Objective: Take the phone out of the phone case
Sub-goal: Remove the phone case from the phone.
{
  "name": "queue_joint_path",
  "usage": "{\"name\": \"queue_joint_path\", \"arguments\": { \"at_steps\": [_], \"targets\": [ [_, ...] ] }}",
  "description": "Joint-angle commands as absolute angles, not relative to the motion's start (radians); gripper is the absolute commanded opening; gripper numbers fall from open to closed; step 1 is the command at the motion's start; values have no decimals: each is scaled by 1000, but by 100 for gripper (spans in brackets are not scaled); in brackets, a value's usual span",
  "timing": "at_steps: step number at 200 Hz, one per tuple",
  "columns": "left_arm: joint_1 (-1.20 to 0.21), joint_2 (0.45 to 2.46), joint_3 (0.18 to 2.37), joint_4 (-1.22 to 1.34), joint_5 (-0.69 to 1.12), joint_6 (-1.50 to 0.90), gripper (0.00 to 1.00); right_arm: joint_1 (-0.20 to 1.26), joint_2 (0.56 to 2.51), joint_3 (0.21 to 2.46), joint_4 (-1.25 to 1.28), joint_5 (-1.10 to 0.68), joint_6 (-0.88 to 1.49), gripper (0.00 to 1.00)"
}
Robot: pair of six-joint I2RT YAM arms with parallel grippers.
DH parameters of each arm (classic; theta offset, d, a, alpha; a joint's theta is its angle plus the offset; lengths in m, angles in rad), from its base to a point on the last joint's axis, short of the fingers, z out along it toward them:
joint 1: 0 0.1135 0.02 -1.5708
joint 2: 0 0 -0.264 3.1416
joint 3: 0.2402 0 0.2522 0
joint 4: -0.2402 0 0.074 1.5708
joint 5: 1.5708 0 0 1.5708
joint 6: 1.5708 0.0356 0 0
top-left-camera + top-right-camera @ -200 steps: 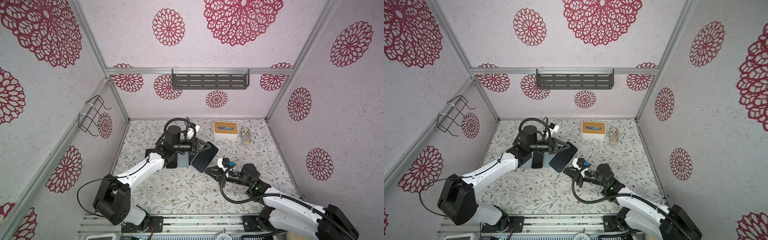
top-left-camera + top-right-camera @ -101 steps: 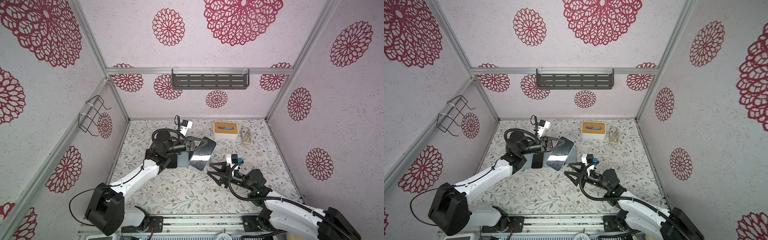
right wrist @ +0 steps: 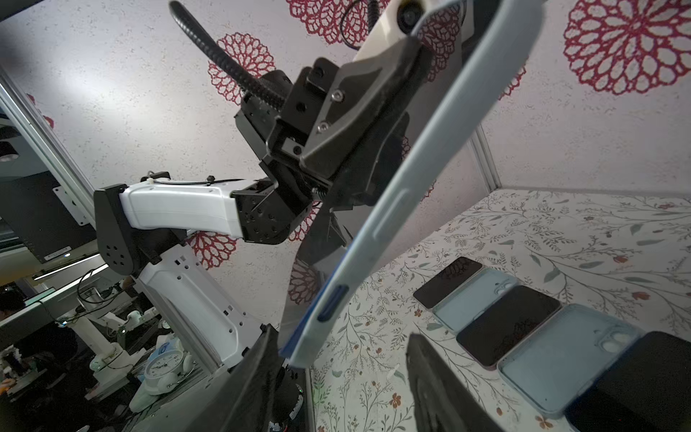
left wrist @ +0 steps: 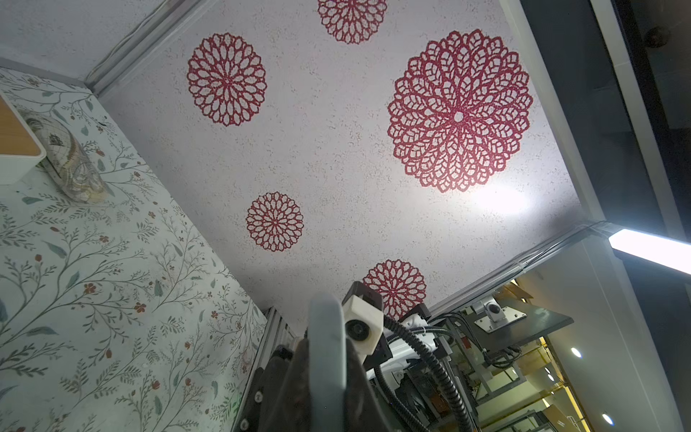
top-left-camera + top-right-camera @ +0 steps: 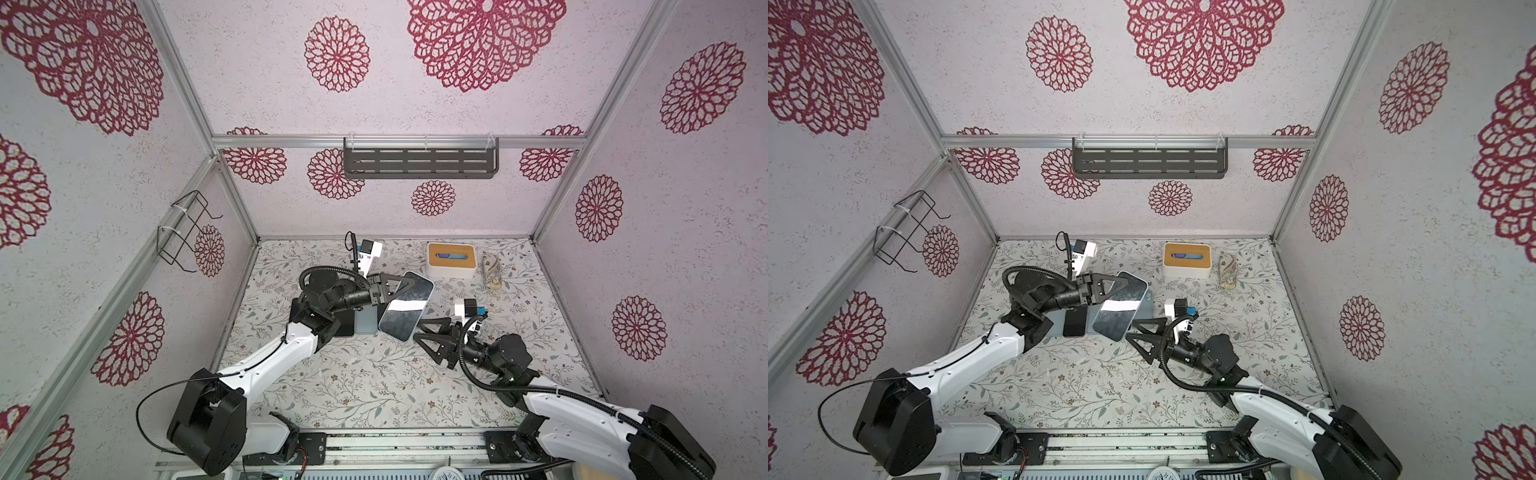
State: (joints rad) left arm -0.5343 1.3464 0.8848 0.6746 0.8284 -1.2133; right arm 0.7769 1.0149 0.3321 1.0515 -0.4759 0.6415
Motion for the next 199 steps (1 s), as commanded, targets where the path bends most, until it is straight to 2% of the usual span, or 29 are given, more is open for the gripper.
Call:
{"name": "queue_joint_path", "arguments": {
  "at_steps": [1, 103, 155, 199],
  "targets": [
    [-540, 1316, 893, 752, 818, -1235, 0, 779, 1031, 368, 1125, -486, 664, 57],
    [-551, 1313, 891, 756, 810, -1235, 0, 779, 1104, 377, 1175, -491, 691, 55],
    [-575, 1264, 902, 559, 730, -1081, 0, 782, 1138, 396, 1168, -483, 713, 52],
    [-602, 1263, 902, 572, 716, -1077, 0, 783, 1164, 405, 1168, -460, 719, 50]
  ]
}}
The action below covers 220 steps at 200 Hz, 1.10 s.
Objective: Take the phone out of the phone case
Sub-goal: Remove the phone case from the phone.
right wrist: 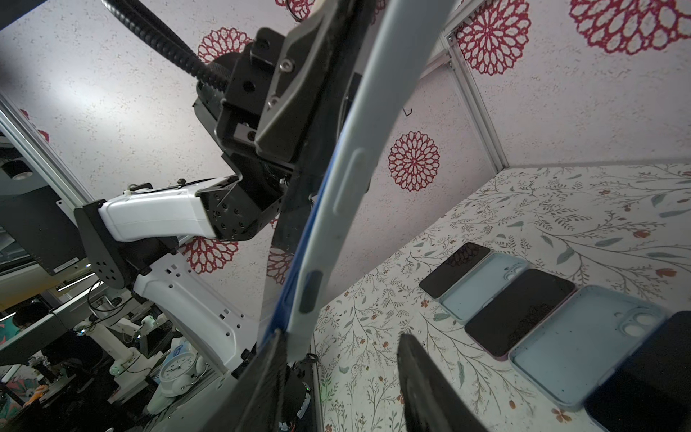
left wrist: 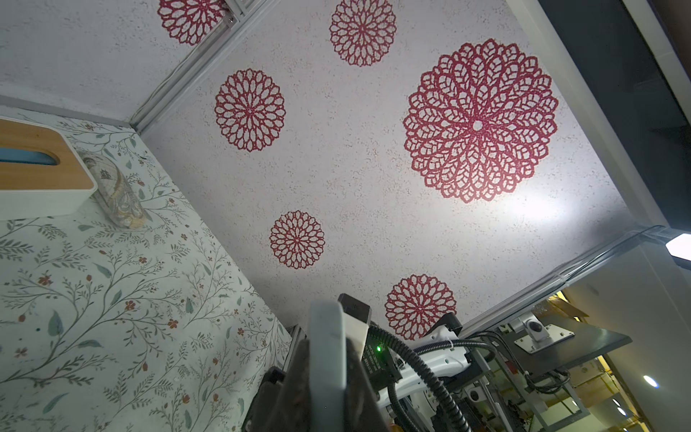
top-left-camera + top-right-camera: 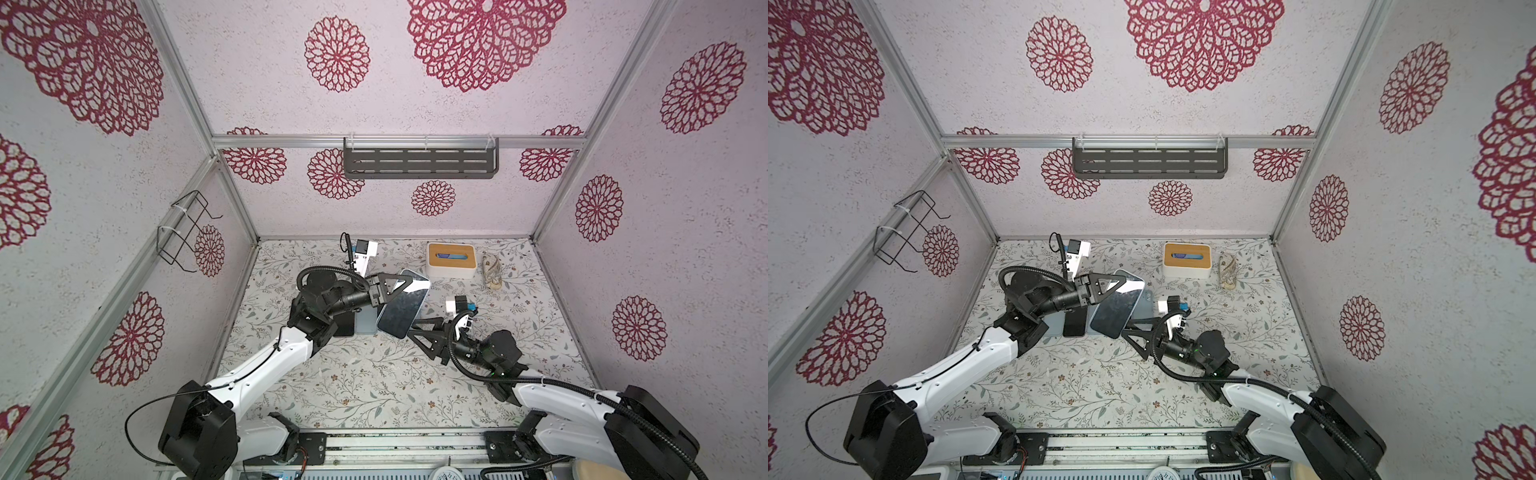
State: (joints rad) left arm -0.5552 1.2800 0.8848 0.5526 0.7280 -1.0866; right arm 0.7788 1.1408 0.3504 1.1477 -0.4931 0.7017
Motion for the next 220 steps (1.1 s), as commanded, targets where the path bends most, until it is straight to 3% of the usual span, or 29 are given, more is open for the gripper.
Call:
{"name": "queue_joint_path", "arguments": {
  "at_steps": [1, 66, 129, 155, 191, 208, 220],
  "targets": [
    [-602, 1264, 902, 572, 716, -1077, 0, 783, 1166, 406, 1168, -459, 719, 50],
    [-625, 1284, 853, 617, 680, -1090, 0, 782, 1182, 423, 1190, -465, 737, 45],
    [-617, 1333, 764, 693, 542, -1146, 0, 780, 1110, 361, 1220, -482, 797, 14],
    [-623, 1397, 693, 788, 452, -1199, 0, 775, 1026, 341, 1051, -446, 793, 1],
    [-667, 1546, 669, 918, 401, -1239, 22, 754, 897, 318, 799, -356, 800, 0],
    [-692, 1613, 690, 943, 384, -1241, 49, 736, 876, 302, 735, -351, 830, 0],
    [-702, 1648, 700, 944, 369, -1234, 56, 725, 864, 295, 690, -351, 850, 0]
  ]
}}
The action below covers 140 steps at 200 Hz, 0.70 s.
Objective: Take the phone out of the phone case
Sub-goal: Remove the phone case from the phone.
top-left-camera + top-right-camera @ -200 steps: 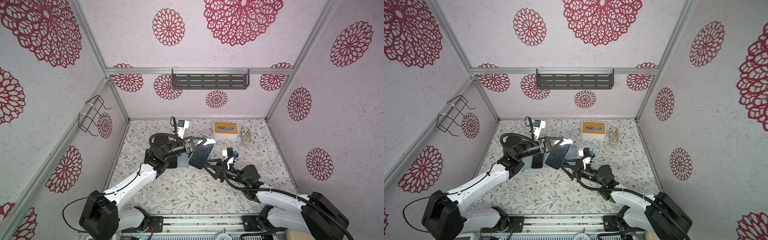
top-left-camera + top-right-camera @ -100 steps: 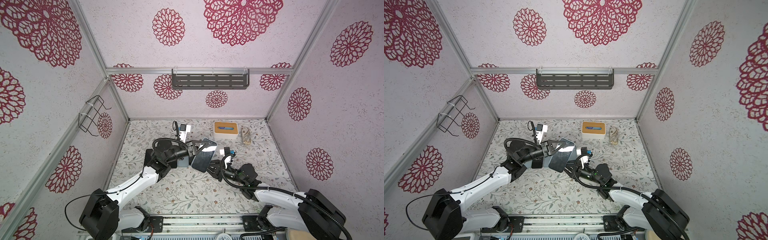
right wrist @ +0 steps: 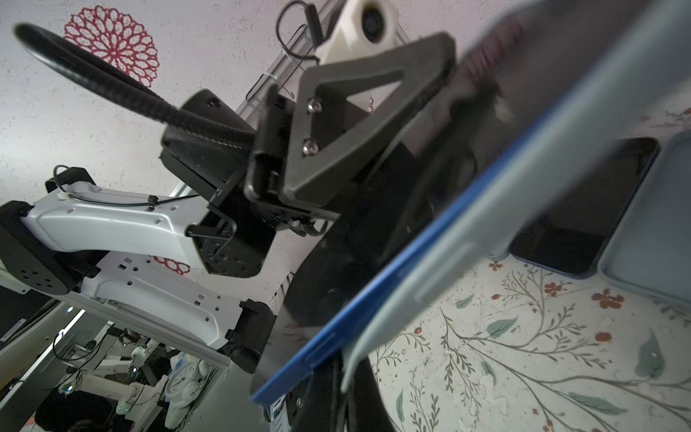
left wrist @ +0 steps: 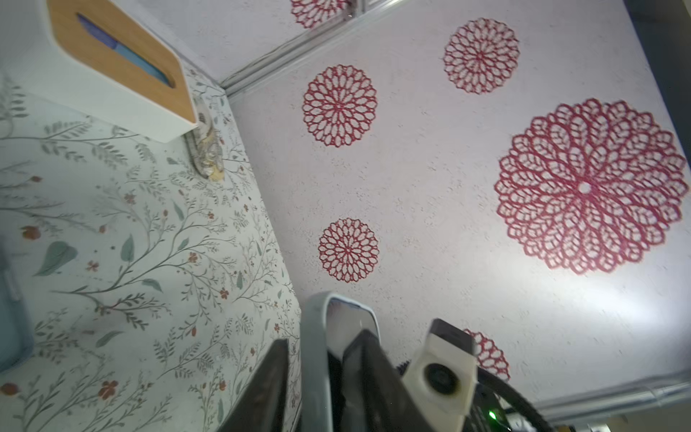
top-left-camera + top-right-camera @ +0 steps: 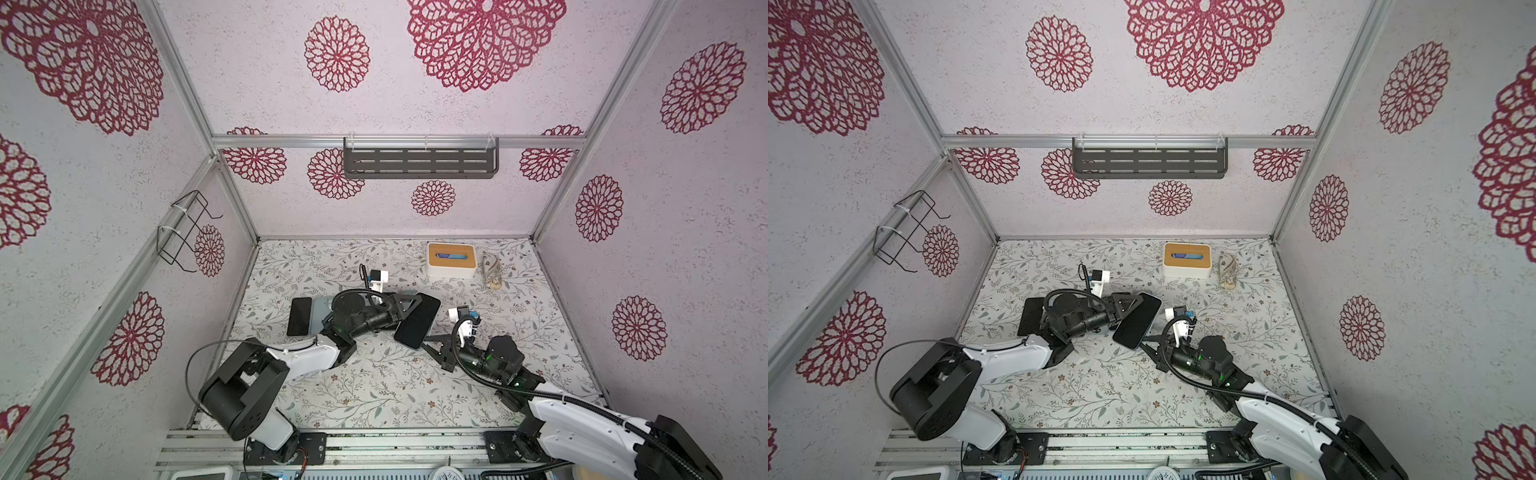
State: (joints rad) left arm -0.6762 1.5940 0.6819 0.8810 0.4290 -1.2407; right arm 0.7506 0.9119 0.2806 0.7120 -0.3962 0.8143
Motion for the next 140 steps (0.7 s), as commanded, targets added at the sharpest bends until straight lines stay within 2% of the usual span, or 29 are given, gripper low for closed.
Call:
{"name": "queue_joint_path", "arguments": {
  "at_steps": [1, 13, 55, 74, 97, 140],
  "targets": [
    [-702, 1650, 700, 945, 369, -1234, 57, 724, 863, 294, 685, -351, 851, 0],
    [-706, 1664, 707, 928, 355, -1220, 68, 712, 848, 284, 645, -348, 867, 0],
    [-719, 1601, 732, 741, 286, -1095, 84, 652, 816, 253, 544, -356, 895, 0],
    [-740, 1539, 760, 597, 245, -990, 88, 624, 810, 241, 523, -368, 911, 0],
    [-808, 1442, 828, 314, 128, -746, 90, 587, 810, 238, 497, -397, 916, 0],
    [-931, 1339, 872, 37, -3, -381, 87, 540, 810, 239, 487, -445, 920, 0]
  ]
}}
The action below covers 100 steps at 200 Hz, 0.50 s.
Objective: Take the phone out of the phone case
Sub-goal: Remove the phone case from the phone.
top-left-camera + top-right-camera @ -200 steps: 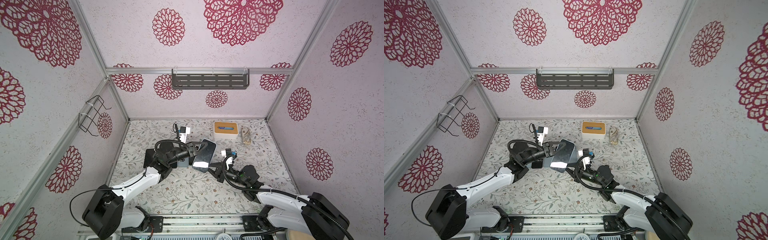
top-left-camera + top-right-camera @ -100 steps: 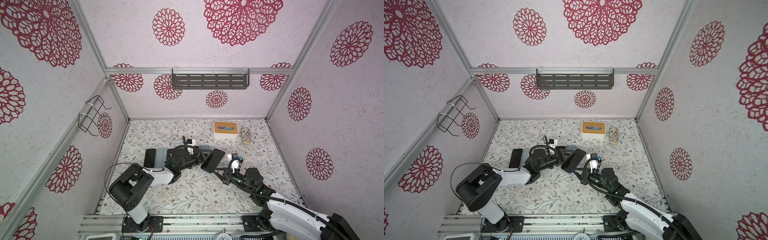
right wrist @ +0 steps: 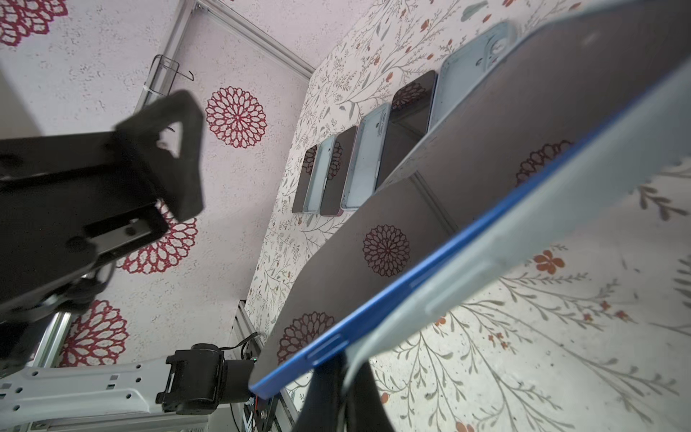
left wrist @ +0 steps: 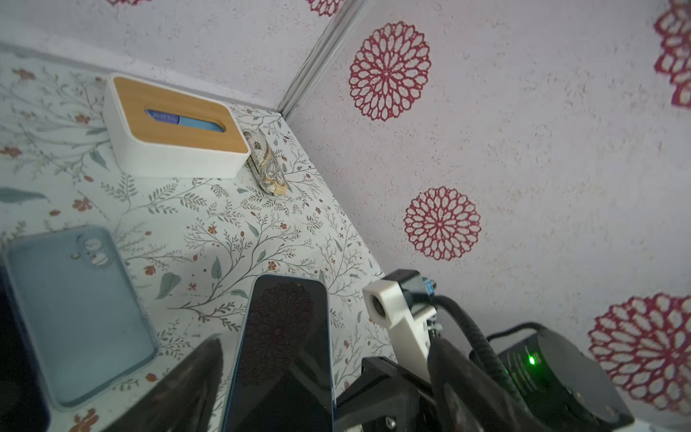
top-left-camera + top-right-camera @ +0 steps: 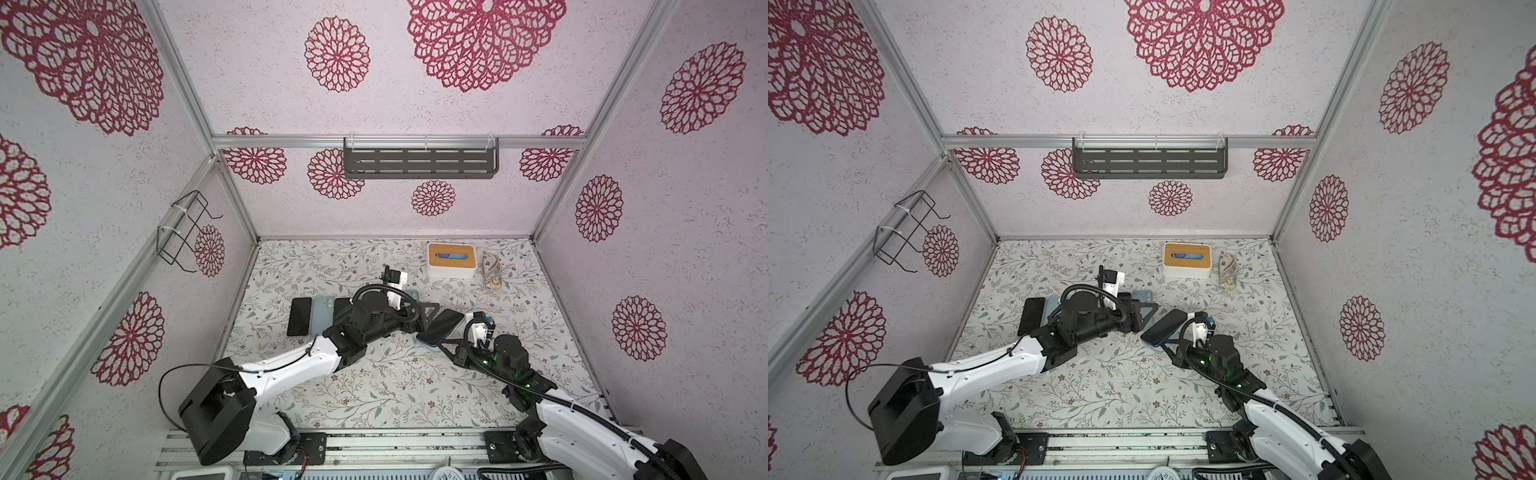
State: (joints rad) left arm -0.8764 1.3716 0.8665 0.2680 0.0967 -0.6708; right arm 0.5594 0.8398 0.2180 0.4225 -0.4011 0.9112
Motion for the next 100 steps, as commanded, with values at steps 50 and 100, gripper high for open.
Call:
{"name": "queue_joint_path", "arguments": {
  "at_steps": [50, 100],
  "targets": [
    [-1056, 1313, 870, -50, -56, -97, 75, 523, 813, 240, 490, -475, 930, 0],
    [-1103, 1397, 935, -111, -104, 12, 72, 522, 827, 220, 536, -492, 957, 0]
  ]
}}
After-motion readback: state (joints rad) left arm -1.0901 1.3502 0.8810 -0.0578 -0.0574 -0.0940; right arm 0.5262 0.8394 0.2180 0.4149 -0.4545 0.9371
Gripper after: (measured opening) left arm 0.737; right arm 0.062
